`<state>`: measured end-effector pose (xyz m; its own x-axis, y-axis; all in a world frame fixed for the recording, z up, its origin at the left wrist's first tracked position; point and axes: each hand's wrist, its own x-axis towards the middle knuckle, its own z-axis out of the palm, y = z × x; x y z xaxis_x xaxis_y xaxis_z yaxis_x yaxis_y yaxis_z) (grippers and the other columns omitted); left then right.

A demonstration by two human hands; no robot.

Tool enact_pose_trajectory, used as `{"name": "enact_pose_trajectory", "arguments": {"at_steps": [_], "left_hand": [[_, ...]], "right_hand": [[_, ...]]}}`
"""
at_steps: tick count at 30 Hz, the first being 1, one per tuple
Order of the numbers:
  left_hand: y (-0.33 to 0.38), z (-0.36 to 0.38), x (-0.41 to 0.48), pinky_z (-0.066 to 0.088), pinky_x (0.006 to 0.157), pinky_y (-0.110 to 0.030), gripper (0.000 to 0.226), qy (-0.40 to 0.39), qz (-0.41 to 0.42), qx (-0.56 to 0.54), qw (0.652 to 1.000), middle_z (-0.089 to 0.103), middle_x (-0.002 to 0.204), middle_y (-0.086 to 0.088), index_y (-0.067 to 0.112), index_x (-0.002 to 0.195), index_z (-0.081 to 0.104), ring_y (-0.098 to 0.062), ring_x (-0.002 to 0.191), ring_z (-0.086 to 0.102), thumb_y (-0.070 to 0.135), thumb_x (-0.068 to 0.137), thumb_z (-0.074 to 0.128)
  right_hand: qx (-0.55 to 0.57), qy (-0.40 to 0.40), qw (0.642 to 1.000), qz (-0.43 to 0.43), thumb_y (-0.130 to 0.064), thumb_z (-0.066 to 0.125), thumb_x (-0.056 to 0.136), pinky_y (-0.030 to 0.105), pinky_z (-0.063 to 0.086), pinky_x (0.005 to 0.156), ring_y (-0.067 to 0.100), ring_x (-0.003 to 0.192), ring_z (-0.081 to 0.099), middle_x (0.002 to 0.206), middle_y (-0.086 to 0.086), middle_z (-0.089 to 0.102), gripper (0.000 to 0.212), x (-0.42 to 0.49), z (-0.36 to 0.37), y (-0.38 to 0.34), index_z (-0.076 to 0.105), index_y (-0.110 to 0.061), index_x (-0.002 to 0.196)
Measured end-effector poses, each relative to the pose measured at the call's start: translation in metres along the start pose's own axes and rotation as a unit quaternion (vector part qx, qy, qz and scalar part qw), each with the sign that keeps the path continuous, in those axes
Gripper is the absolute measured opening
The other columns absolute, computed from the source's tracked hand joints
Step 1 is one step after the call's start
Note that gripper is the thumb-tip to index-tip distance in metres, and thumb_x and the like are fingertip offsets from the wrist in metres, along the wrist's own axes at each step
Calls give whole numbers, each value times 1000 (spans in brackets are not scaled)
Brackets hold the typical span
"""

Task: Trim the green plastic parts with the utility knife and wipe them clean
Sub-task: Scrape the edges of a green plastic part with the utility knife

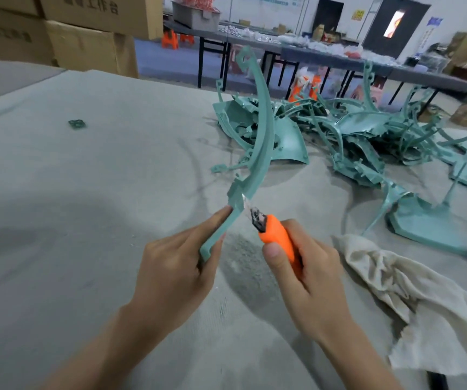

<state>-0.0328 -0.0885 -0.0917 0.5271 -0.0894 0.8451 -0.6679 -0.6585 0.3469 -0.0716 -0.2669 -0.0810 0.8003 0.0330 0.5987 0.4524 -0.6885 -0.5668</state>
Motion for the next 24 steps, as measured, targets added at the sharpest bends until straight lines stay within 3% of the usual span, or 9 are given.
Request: {"name": "enact_pose_trajectory", "arguments": {"at_steps": [6,8,10,13,16,20,24], "left_hand": [[-1,-1,2,21,76,9,32,-12,15,8,1000,60,60,1,7,112,70,-17,74,47,13,85,53],[2,-1,2,26,68,4,30,-9,11,-1,1000,42,51,6,8,111,70,-17,67,43,20,94,49],[5,-1,2,27,60,-2,40,-14,3,-10,1000,20,55,16,7,109,71,-17,62,39,30,101,39],[9,-2,2,25,60,3,49,-25,4,-20,999,10,57,25,6,102,74,-9,58,34,35,102,34],[10,-2,2,25,58,3,48,-29,10,-29,999,11,59,26,5,102,74,-2,59,28,34,103,35],[6,0,0,30,60,-5,43,-17,23,-27,999,29,64,18,2,104,72,-9,58,34,29,102,39],[3,-2,-3,26,75,8,27,-36,51,-30,998,63,64,5,3,110,69,-9,71,48,12,89,54]], "right_hand": [[-20,3,1000,0,-58,41,97,38,35,46,15,49,43,54,-4,40,42,2,-4,-1,50,-21,79],[-35,7,999,6,-59,41,96,38,36,46,15,49,44,54,-5,39,43,2,-4,-1,53,-20,81],[-55,15,998,9,-58,42,96,35,36,47,12,50,43,54,-10,37,40,2,-4,-1,55,-21,84],[-65,31,997,24,-57,42,96,33,34,48,11,50,42,53,-11,36,39,3,-5,0,56,-21,84],[-53,36,997,38,-57,42,95,34,34,46,13,48,43,52,-5,40,43,6,-8,2,56,-19,82],[-43,25,998,42,-61,40,95,40,36,45,16,47,44,52,-2,43,47,5,-6,3,54,-19,80],[-53,51,995,68,-62,41,95,23,27,46,12,46,41,49,-5,36,41,7,-11,14,48,-26,75]]}}
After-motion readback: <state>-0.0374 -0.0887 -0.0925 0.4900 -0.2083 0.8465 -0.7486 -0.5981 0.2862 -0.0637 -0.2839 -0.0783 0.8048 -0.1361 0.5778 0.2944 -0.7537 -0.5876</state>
